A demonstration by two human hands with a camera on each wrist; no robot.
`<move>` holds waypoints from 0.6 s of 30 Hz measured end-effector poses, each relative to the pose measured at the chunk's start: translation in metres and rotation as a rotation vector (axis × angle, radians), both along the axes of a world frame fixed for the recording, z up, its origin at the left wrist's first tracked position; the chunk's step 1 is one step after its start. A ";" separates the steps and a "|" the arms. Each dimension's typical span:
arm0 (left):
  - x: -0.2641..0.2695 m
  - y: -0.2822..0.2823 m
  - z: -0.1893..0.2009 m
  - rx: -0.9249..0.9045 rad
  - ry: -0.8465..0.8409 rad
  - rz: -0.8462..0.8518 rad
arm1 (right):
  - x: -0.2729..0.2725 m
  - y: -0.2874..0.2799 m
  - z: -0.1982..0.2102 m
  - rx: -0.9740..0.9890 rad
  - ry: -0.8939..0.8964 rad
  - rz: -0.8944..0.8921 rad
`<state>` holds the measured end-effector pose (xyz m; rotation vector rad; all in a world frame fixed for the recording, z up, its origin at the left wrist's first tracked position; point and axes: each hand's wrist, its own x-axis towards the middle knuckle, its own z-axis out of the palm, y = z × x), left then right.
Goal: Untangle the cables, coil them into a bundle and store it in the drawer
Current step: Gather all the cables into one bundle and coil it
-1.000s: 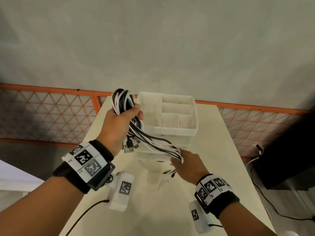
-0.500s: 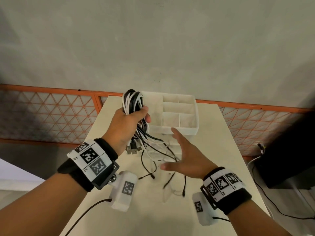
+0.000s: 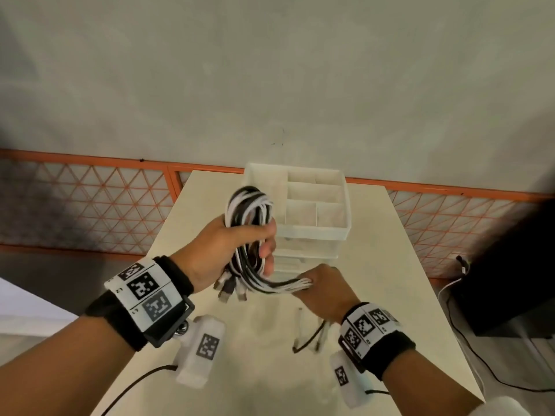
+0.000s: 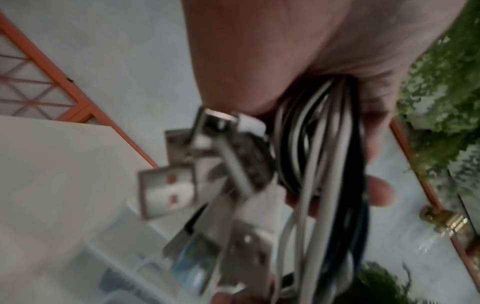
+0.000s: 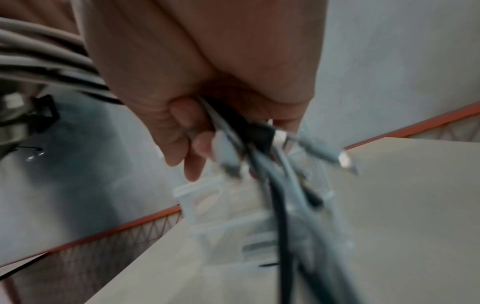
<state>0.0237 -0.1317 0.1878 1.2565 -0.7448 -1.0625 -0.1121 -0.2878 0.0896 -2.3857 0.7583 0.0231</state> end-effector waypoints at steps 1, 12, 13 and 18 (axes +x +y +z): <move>-0.002 0.001 -0.003 0.068 -0.039 -0.068 | 0.000 -0.005 0.001 -0.023 0.013 -0.050; -0.035 -0.031 -0.049 0.564 -0.608 -0.042 | 0.002 -0.003 0.047 -0.109 -0.059 -0.304; -0.035 -0.032 -0.051 0.572 -0.589 0.007 | 0.002 -0.003 0.048 -0.092 -0.081 -0.317; -0.032 -0.034 -0.050 0.533 -0.505 0.062 | -0.001 -0.004 0.049 -0.055 -0.194 -0.265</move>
